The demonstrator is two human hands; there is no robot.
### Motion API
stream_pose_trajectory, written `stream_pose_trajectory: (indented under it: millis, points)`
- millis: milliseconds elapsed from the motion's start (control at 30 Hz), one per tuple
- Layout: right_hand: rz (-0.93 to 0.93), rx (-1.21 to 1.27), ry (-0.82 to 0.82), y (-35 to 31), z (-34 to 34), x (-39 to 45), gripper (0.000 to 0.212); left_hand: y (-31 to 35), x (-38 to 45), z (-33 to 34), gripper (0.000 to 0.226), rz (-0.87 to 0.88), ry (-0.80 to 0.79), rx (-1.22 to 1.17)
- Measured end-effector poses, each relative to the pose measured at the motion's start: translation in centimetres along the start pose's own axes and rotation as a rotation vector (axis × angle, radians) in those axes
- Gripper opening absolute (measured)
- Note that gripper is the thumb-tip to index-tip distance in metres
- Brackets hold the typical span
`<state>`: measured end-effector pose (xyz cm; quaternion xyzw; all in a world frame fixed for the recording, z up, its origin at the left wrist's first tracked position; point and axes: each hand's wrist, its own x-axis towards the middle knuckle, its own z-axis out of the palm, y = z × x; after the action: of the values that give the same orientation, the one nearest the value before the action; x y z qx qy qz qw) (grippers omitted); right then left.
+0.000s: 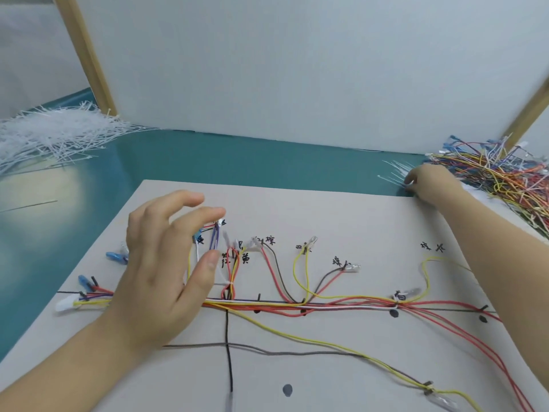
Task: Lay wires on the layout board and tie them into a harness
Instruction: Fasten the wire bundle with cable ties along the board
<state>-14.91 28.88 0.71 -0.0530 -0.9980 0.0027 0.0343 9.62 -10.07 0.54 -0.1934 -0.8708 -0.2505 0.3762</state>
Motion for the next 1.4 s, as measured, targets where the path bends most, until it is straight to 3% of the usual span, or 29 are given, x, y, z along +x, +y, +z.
stream_pose_trajectory:
  millis: [500, 800, 900, 967, 1033, 1067, 1133, 1200, 1400]
  points:
    - [-0.017, 0.090, 0.211, 0.9, 0.5, -1.1, 0.026, 0.1, 0.0, 0.2, 0.029, 0.011, -0.046, 0.060]
    - [-0.060, 0.515, 0.501, 0.1, -1.4, -2.2, 0.023, 0.7, 0.2, -0.2, 0.022, 0.086, -0.100, 0.036]
    - [-0.073, 0.761, 0.535, -2.6, -3.5, -4.0, 0.020, 0.8, 0.2, -0.5, 0.015, 0.190, -0.113, 0.074]
    - [-0.122, 1.171, 0.483, -5.8, -5.5, -6.9, 0.015, 0.8, 0.0, -0.4, 0.015, 0.262, -0.232, 0.098]
    - [-0.232, 1.561, 0.269, -9.2, -7.1, -11.2, 0.020, 0.9, -0.2, -0.4, 0.024, 0.291, -0.373, 0.143]
    - [-0.313, 1.639, 0.121, -10.6, -7.5, -13.5, 0.022, 1.0, -0.1, -0.4, 0.026, 0.290, -0.411, 0.159]
    - [-0.483, 1.598, -0.137, -12.8, -7.5, -17.8, 0.023, 1.1, 0.0, -0.6, 0.027, 0.272, -0.424, 0.165]
    - [-0.583, 1.459, -0.262, -14.3, -7.1, -20.9, 0.022, 1.2, 0.0, -0.7, 0.026, 0.293, -0.414, 0.172]
    - [-0.556, 1.255, -0.234, -15.8, -5.2, -22.3, 0.021, 1.6, -0.2, -0.9, 0.033, 0.370, -0.482, 0.170]
